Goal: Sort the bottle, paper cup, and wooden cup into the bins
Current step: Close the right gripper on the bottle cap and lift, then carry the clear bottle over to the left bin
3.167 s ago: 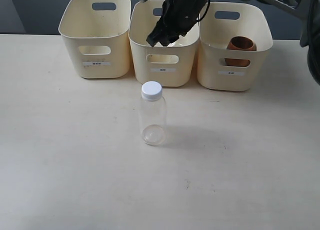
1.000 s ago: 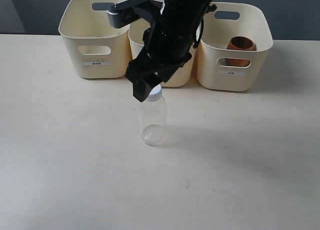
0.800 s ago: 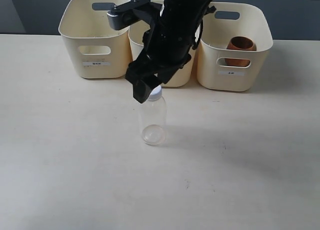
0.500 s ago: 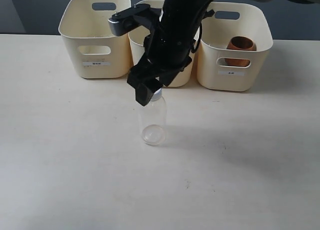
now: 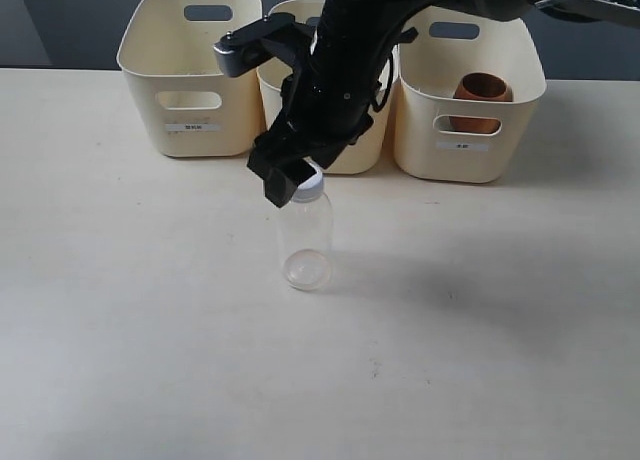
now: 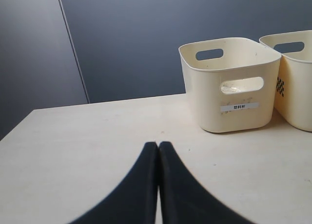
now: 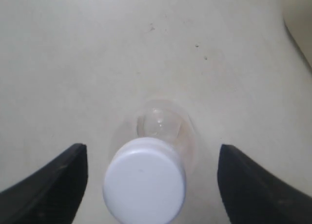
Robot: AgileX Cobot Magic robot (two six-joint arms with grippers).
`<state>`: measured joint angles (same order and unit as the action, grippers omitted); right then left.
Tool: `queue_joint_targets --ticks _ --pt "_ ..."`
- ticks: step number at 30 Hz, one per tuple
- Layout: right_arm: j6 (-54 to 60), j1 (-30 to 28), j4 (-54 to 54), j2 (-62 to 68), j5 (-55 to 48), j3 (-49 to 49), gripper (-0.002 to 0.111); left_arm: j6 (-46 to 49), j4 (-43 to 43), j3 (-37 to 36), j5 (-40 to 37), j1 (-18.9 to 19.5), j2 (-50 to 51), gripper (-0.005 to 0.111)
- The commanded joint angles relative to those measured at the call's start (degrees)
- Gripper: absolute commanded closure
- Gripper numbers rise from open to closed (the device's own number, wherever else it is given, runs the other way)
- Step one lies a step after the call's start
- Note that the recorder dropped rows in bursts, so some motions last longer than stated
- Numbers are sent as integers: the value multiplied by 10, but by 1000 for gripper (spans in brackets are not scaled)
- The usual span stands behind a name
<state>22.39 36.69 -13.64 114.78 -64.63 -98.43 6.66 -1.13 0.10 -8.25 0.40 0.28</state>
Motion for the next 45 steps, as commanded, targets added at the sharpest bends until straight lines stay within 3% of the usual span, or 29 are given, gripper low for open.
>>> queue_joint_targets --ticks 1,13,16,21,23,34,45 --pt "3 0 5 -2 6 2 38 -1 2 -1 5 0 -3 107" --pt "3 0 5 -2 -10 2 45 -1 2 -1 5 0 -3 107" --pt "13 0 5 -2 -12 2 61 -1 2 -1 5 0 -3 107" --pt "31 0 5 -2 -12 2 101 -1 2 -1 5 0 -3 107" --pt "34 0 5 -2 -10 2 109 -1 2 -1 5 0 -3 107" --pt "78 0 4 -2 -9 2 109 0 2 -1 5 0 -3 107" --pt "93 19 3 -23 76 2 109 0 2 -1 5 0 -3 107"
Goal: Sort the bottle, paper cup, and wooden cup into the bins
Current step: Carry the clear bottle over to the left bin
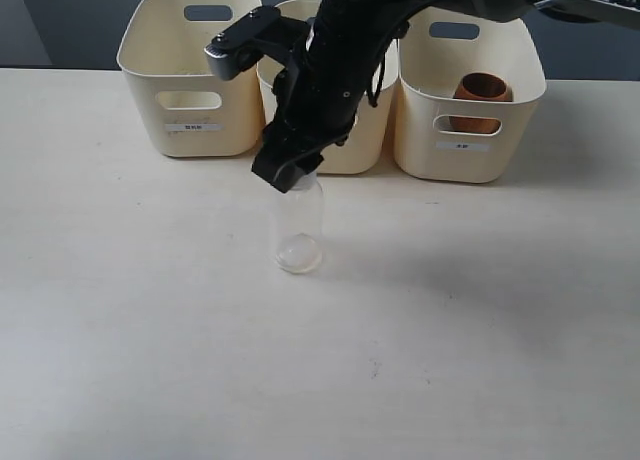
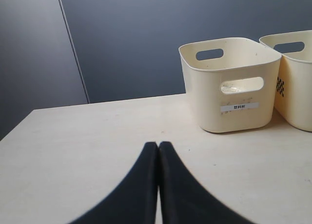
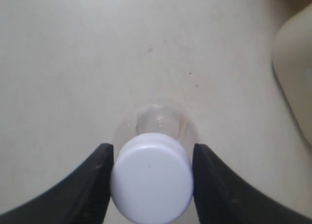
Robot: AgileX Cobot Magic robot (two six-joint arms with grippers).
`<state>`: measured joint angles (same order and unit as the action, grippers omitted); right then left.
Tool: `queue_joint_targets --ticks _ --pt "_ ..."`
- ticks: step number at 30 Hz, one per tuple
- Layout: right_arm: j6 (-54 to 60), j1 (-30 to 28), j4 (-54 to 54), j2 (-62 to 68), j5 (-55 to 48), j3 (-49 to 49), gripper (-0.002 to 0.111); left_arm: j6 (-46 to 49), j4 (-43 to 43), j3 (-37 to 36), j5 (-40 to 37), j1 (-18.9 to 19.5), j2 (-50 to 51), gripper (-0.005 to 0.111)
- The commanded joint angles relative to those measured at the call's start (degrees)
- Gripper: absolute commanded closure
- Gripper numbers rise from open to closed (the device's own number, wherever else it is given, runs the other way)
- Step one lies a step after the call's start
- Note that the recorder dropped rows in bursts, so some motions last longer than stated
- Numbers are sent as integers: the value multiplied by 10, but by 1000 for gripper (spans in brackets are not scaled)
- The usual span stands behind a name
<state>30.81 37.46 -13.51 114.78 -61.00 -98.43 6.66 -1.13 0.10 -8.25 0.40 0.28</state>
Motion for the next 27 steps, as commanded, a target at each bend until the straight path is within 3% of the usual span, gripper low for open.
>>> queue_joint_targets --ticks 1,9,17,27 --pt "9 14 2 -26 45 2 109 0 2 -1 5 0 -3 107" --pt "12 48 4 -77 106 2 109 -1 2 -1 5 0 -3 107" --pt "12 89 26 -128 249 2 109 -1 2 -1 5 0 -3 107" --pt "-21 93 69 -103 422 2 109 -1 2 -1 5 0 -3 107"
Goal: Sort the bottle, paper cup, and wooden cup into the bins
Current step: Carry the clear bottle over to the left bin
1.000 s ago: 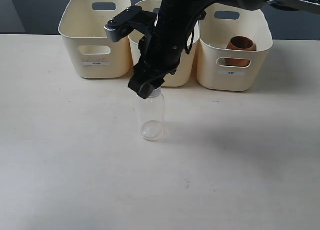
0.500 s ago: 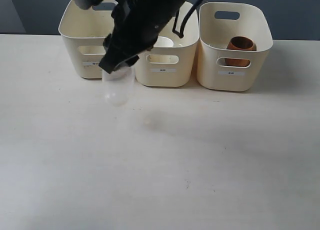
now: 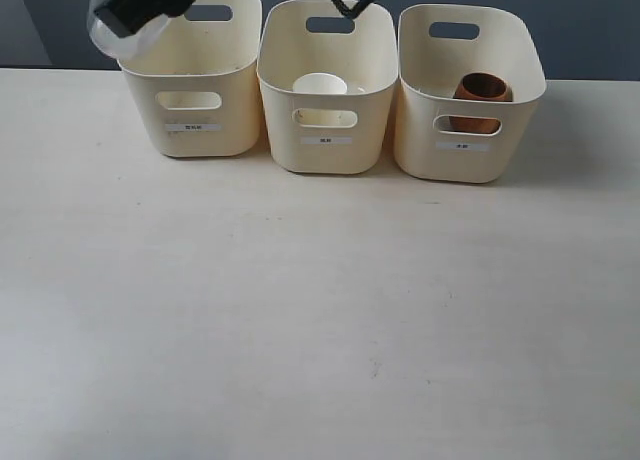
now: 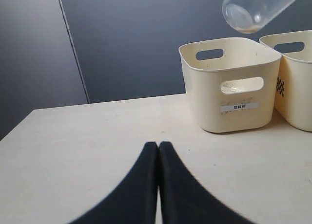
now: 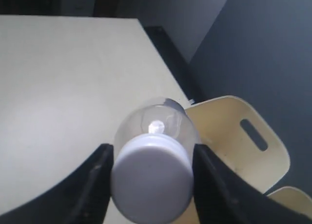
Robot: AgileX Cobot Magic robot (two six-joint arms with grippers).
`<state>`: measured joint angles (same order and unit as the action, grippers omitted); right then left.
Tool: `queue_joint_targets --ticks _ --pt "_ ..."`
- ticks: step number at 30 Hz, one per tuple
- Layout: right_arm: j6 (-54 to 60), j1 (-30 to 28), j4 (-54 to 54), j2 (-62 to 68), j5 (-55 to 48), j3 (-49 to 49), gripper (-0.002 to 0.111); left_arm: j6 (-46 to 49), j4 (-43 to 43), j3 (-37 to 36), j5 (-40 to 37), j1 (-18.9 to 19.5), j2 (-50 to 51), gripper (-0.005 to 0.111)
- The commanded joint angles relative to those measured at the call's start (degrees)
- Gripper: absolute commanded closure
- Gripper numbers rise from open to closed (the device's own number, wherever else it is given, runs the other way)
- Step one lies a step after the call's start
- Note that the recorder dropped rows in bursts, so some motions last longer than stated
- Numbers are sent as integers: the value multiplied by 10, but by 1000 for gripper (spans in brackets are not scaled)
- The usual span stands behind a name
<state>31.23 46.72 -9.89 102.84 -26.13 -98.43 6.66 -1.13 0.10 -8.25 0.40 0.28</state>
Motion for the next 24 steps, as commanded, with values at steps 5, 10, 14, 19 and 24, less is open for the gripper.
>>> queue_joint_targets --ticks 5,10,14,19,24 --pt "-48 -11 42 50 137 2 109 -1 2 -1 5 0 -3 107" --pt "-99 -47 43 101 131 -25 109 -1 2 -1 5 0 -3 107" --pt "-104 -61 47 130 132 -47 109 -1 2 -1 5 0 -3 107" --pt "-120 -73 78 166 54 -96 109 -1 2 -1 5 0 -3 107" --pt "-156 -73 146 197 11 -131 109 -1 2 -1 5 0 -3 107"
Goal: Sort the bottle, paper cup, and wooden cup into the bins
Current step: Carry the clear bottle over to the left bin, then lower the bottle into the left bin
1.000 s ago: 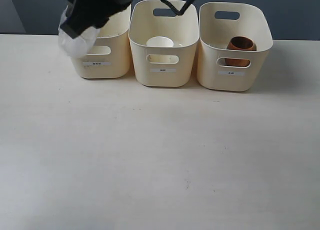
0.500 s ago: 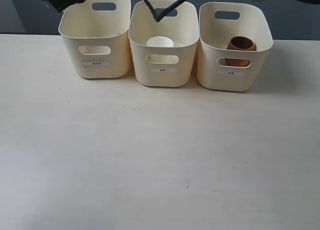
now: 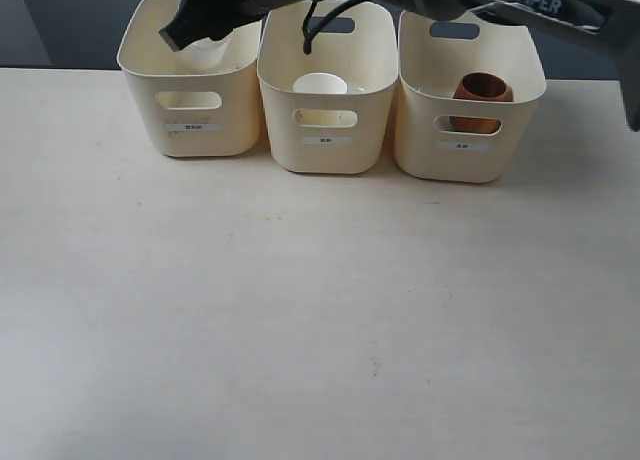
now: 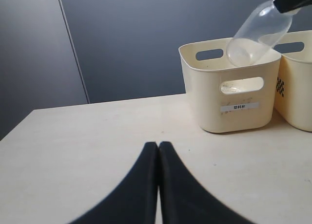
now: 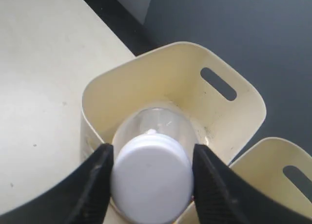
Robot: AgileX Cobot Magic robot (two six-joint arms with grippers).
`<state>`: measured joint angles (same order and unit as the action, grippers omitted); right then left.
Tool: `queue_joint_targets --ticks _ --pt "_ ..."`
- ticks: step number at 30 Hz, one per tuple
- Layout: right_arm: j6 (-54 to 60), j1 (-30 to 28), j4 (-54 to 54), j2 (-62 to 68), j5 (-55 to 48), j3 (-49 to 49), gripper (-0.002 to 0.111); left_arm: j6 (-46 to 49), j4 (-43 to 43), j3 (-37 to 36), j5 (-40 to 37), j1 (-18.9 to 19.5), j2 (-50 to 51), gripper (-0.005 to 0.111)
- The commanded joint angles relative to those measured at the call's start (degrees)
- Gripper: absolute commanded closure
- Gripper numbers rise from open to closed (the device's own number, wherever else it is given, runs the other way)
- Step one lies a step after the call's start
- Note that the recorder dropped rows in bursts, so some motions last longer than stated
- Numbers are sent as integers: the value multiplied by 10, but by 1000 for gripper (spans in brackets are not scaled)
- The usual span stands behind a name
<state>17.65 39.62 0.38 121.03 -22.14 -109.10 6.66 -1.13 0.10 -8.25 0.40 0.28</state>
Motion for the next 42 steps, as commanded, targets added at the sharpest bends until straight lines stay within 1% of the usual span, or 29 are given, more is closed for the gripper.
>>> queue_joint_targets --ticks 1,4,8,29,31,34,37,39,42 --pt "-33 -2 62 25 -50 -39 109 -1 2 -1 5 0 -3 107" --pt "-33 -2 73 45 -90 -70 109 -1 2 -1 5 0 -3 107" --pt "-33 -2 73 56 -95 -88 109 -1 2 -1 5 0 -3 107" --pt "-33 -2 82 62 -94 -89 109 0 2 -1 5 0 -3 107" --pt "-33 -2 82 62 -95 -89 104 0 2 -1 5 0 -3 107" --pt "-33 -2 81 64 -95 -89 86 0 2 -1 6 0 -3 107" --pt "-33 -2 81 66 -93 -89 71 -1 2 -1 6 0 -3 107" --pt "-34 -2 81 66 -92 -89 69 -1 2 -1 6 0 -3 107" --pt "-35 -2 81 66 -90 -89 69 -1 2 -1 5 0 -3 107"
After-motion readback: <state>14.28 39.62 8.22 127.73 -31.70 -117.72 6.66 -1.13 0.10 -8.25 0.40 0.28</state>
